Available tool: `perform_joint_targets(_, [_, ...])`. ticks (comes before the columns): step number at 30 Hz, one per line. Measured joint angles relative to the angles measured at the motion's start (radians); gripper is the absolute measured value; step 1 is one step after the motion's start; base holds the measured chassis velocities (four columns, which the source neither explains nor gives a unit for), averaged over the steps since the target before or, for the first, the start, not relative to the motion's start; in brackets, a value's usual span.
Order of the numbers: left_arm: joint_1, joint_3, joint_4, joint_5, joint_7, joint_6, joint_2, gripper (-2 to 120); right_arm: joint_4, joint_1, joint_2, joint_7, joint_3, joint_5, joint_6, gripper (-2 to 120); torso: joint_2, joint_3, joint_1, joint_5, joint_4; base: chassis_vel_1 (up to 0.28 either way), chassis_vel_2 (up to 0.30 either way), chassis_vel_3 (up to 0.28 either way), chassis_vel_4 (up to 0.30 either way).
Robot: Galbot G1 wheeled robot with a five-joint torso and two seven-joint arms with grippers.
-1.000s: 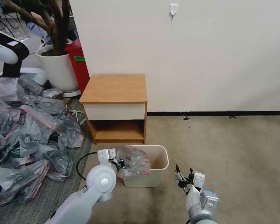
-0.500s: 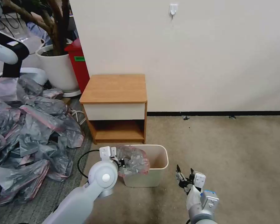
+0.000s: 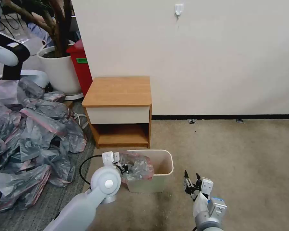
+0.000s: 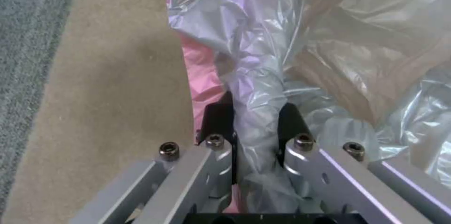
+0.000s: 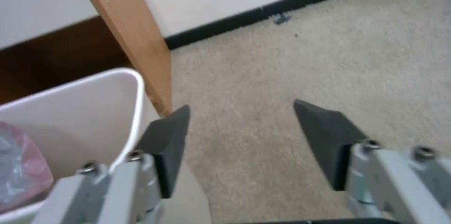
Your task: Pick up the garbage bag from the table and place it over the trash can.
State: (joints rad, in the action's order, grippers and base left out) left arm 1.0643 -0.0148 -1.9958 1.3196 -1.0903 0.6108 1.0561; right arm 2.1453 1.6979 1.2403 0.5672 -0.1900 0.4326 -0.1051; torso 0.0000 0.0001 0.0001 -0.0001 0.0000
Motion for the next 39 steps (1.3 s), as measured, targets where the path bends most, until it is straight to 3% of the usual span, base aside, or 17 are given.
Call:
perform_joint_targets(6, [0.025, 0.027, -0.028, -0.037, 0.042, -0.004, -0.033, 9, 0.019, 0.002, -0.018, -0.044, -0.008, -0.037, 0.027, 89, 0.0, 0.0, 0.0, 0.0002, 0.0, 0.0, 0.0, 0.0, 0.0])
perform_joint_targets(12, [0.056, 0.054, -0.038, -0.092, 0.117, -0.025, -0.054, 9, 0.048, 0.002, -0.056, -0.113, -0.029, -0.037, 0.057, 102, 0.0, 0.0, 0.0, 0.0001, -0.0001, 0.0, 0.0, 0.0, 0.0])
perform_joint_targets(16, [0.081, 0.065, -0.036, -0.171, 0.184, -0.041, -0.07, 9, 0.066, 0.001, -0.111, -0.208, -0.026, -0.036, 0.093, 110, 0.0, 0.0, 0.0, 0.0002, 0.0, 0.0, 0.0, 0.0, 0.0])
perform_joint_targets(18, [0.101, 0.07, -0.039, -0.213, 0.223, -0.05, -0.075, 9, 0.083, -0.01, -0.177, -0.312, 0.006, -0.011, 0.102, 113, 0.0, 0.0, 0.0, 0.0001, 0.0, 0.0, 0.0, 0.0, 0.0])
perform_joint_targets(24, [0.137, 0.081, -0.052, -0.293, 0.281, -0.073, -0.08, 9, 0.088, -0.103, -0.274, -0.427, 0.115, 0.066, 0.065, 114, 0.0, 0.0, 0.0, 0.0001, 0.0, 0.0, 0.0, 0.0, 0.0])
perform_joint_targets(26, [0.165, 0.089, -0.065, -0.328, 0.318, -0.101, -0.084, 9, 0.083, -0.215, -0.314, -0.415, 0.201, 0.185, 0.008, 114, 0.0, 0.0, 0.0, 0.0001, 0.0, 0.0, 0.0, 0.0, 0.0])
perform_joint_targets(31, [0.198, 0.094, -0.074, -0.378, 0.351, -0.127, -0.078, 9, 0.047, -0.375, -0.324, -0.357, 0.289, 0.364, -0.076, 108, 0.0, 0.0, 0.0, 0.0001, 0.0002, 0.0, 0.0, 0.0, 0.0])
perform_joint_targets(39, [0.219, 0.097, -0.091, -0.396, 0.359, -0.137, -0.062, 9, -0.062, -0.522, -0.305, -0.308, 0.398, 0.467, -0.107, 100, 0.0, 0.0, 0.0, 0.0, 0.0, 0.0, 0.0, 0.0, 0.0])
